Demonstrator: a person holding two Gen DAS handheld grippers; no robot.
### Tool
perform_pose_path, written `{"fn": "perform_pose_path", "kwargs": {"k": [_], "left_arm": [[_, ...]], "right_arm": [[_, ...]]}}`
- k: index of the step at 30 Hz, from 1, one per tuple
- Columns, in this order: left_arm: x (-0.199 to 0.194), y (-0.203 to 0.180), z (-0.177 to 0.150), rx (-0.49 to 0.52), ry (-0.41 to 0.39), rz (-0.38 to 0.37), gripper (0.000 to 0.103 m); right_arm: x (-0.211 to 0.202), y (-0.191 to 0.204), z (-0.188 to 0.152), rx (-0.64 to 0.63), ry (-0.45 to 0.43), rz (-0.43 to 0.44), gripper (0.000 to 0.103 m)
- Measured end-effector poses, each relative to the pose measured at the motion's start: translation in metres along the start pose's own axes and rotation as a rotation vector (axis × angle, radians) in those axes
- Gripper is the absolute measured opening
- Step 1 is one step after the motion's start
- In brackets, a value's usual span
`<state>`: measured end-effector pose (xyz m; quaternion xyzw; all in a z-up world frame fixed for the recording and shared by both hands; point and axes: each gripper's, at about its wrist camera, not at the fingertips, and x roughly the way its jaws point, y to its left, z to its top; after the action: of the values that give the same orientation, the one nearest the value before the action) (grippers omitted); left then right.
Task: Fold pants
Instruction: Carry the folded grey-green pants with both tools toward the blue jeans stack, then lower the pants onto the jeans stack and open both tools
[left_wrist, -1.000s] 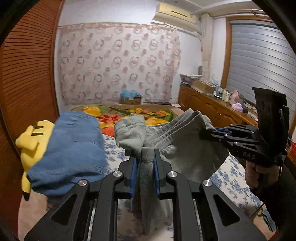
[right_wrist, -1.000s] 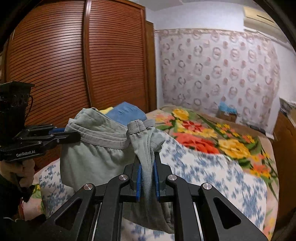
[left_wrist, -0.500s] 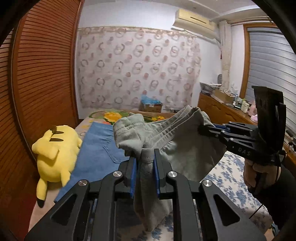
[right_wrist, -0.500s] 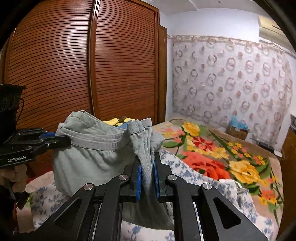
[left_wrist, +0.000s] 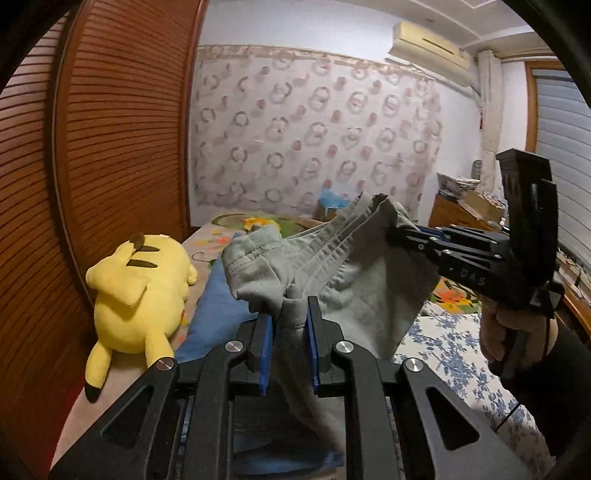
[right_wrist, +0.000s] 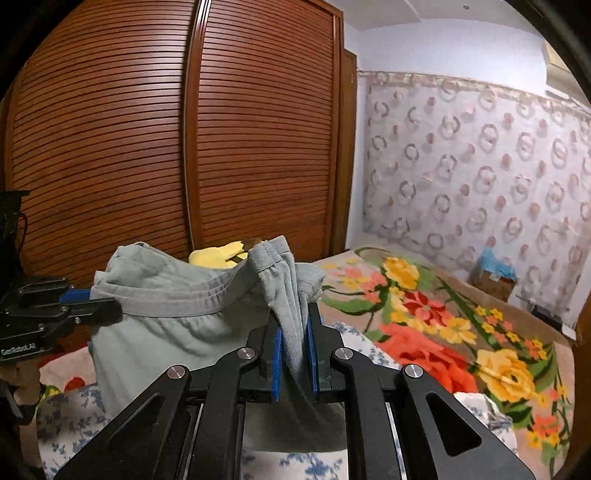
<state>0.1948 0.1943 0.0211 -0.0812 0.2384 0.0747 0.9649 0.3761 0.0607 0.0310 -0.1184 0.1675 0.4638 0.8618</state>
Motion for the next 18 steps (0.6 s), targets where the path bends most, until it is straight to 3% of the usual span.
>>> {"fn": "perform_pose_path", "kwargs": {"k": [13,18], "left_arm": [[0.005,0.026,-0.021,-0.121,0.017,0.064,0.017],[0.007,0.029,-0.021,-0.116,0.022,0.072,0.018]], "right_arm": [[0.073,0.001,0.018,-0.092,0.055,0.068,0.011],[0.095,0.003,0.028,-0.13,0.063,0.104,0.012]]}}
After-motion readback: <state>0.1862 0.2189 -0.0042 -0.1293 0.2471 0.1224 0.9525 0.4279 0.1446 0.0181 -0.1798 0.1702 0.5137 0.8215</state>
